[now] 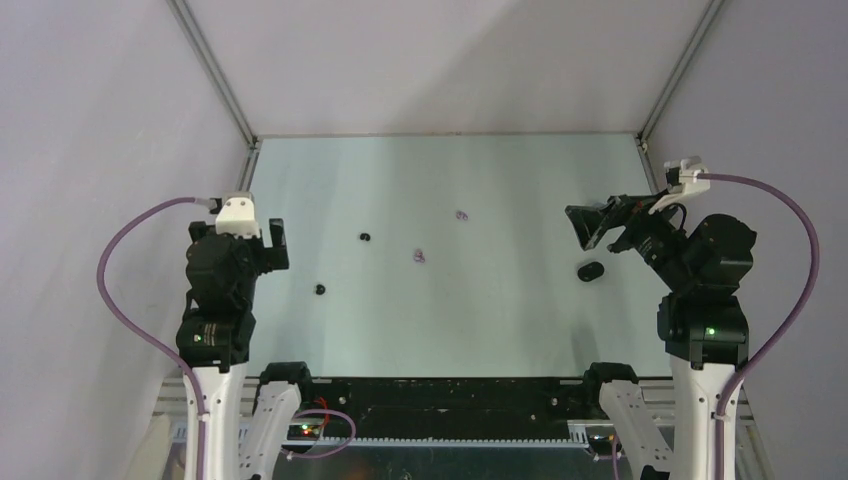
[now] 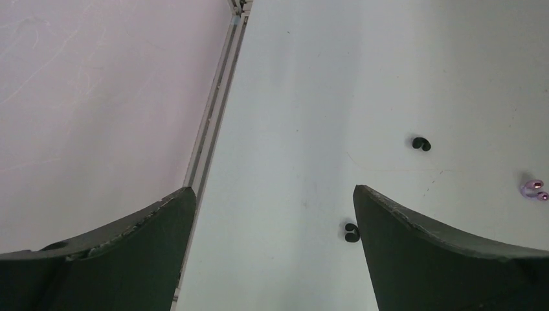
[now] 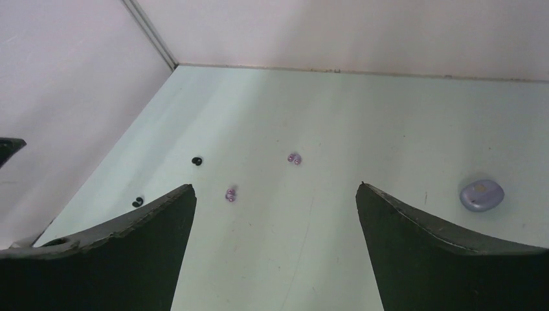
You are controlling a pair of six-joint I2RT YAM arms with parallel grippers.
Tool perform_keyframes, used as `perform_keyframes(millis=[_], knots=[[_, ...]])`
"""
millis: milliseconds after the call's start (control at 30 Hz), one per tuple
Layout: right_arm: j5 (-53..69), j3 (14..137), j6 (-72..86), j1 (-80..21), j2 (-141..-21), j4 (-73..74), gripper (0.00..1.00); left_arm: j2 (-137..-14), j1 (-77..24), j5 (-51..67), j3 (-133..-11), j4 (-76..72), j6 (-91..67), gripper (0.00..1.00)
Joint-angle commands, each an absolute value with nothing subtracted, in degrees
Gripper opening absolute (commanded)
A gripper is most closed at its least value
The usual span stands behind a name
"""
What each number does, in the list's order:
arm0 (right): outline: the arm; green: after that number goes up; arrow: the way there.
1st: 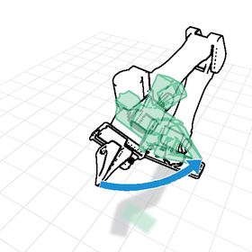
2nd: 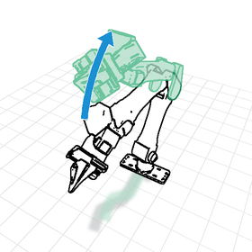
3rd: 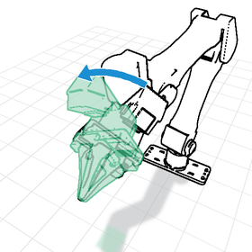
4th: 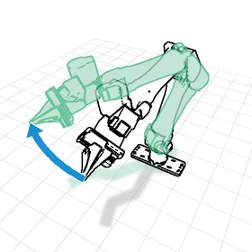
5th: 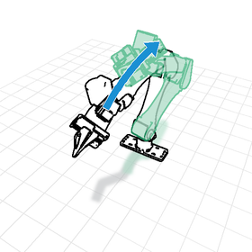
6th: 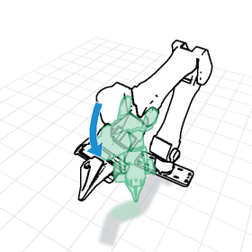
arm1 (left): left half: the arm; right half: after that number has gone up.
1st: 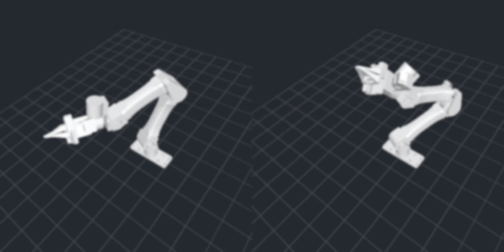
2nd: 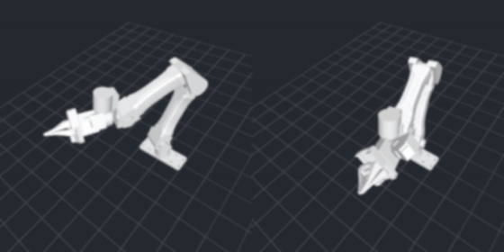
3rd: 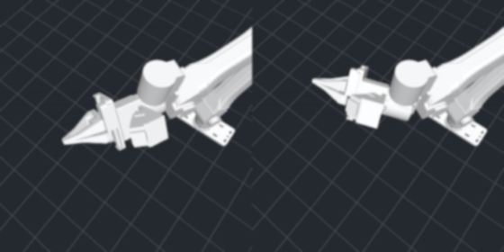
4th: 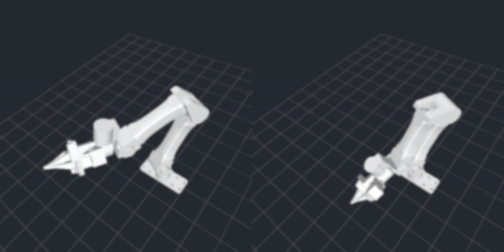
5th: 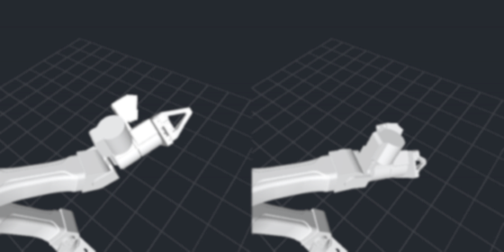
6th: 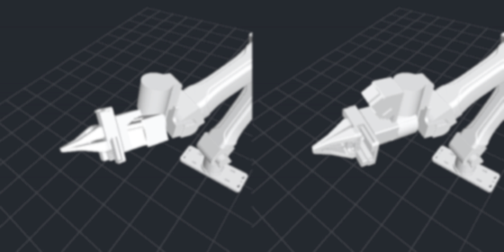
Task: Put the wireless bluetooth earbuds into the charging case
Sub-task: Pick up the charging case at the center of the board.
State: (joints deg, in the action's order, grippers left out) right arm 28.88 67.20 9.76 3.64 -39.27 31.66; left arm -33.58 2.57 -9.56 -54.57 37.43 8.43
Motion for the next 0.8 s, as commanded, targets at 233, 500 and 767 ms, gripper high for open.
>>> perform_keyframes(millis=[233,500,767], knots=[[33.7,64.2,1.0,4.7,-38.6,29.2,0.99,-31.6,2.0,-4.0,-52.5,36.6,10.0,0.99],[30.2,64.6,0.2,4.6,-42.2,27.8,0.99,-31.5,1.8,-2.7,-51.6,36.7,11.3,0.99],[31.9,66.0,4.3,4.6,-46.1,26.9,0.99,-31.9,1.2,-6.5,-50.9,34.1,10.2,0.99]])
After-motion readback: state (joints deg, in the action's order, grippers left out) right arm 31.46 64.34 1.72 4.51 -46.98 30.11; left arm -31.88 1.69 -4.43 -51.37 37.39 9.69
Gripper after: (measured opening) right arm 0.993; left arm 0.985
